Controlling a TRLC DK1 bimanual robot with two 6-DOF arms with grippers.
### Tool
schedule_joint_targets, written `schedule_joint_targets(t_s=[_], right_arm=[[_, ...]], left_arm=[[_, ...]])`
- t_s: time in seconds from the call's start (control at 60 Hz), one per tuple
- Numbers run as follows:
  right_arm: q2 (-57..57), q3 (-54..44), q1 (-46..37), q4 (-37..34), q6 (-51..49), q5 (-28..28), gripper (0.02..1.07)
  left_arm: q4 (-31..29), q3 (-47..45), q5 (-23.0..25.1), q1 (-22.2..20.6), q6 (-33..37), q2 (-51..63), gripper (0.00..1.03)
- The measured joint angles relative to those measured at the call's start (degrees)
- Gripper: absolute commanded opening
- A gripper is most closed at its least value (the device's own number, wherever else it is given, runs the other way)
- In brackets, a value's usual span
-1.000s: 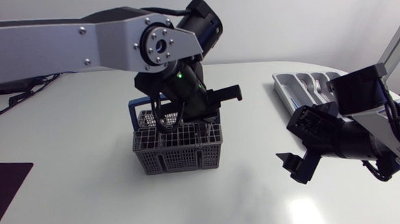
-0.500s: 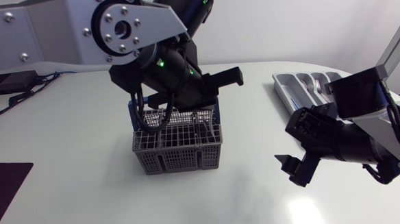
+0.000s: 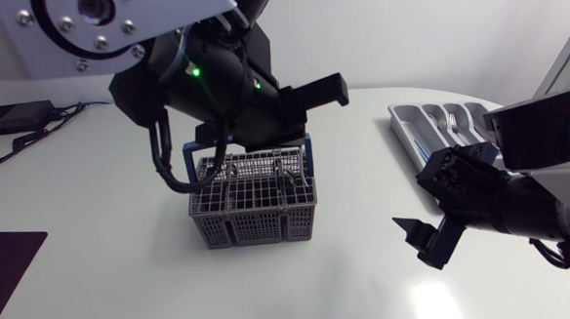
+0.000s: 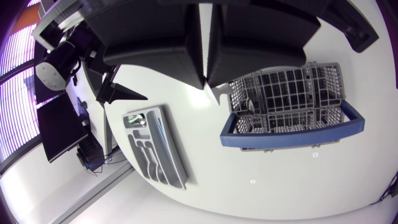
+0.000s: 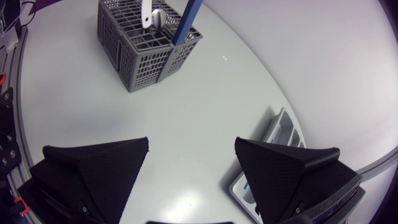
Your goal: Unload the cutlery basket into the drawer organizer.
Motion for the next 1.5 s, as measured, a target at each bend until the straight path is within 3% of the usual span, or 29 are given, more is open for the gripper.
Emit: schedule_joint_targets(t_s=[0.533, 0.75, 1.05, 1.217, 1.5], right_arm=[[0.48, 7.89, 2.19, -1.09, 10.34, -13.18, 0.95], [4.17, 10.05, 4.61, 0.96, 13.7, -14.4, 0.92], [8.66, 12.48, 7.02, 4.15, 16.09, -14.51, 0.61], [11.21, 13.42, 7.02, 5.55, 16.76, -14.51, 0.52], [14.4, 14.71, 7.41, 6.78, 17.99, -14.49, 0.5]], left_arm=[[-1.14, 0.17, 6.14, -0.42, -9.86, 1.88, 0.04], [0.13, 1.16, 10.49, 0.26, -13.99, 1.92, 0.04], [1.2, 1.57, 13.9, 2.03, -16.74, 4.17, 0.04], [1.2, 1.57, 14.32, 2.49, -17.42, 4.68, 0.04], [1.22, 1.99, 15.34, 2.82, -17.97, 4.68, 0.04]])
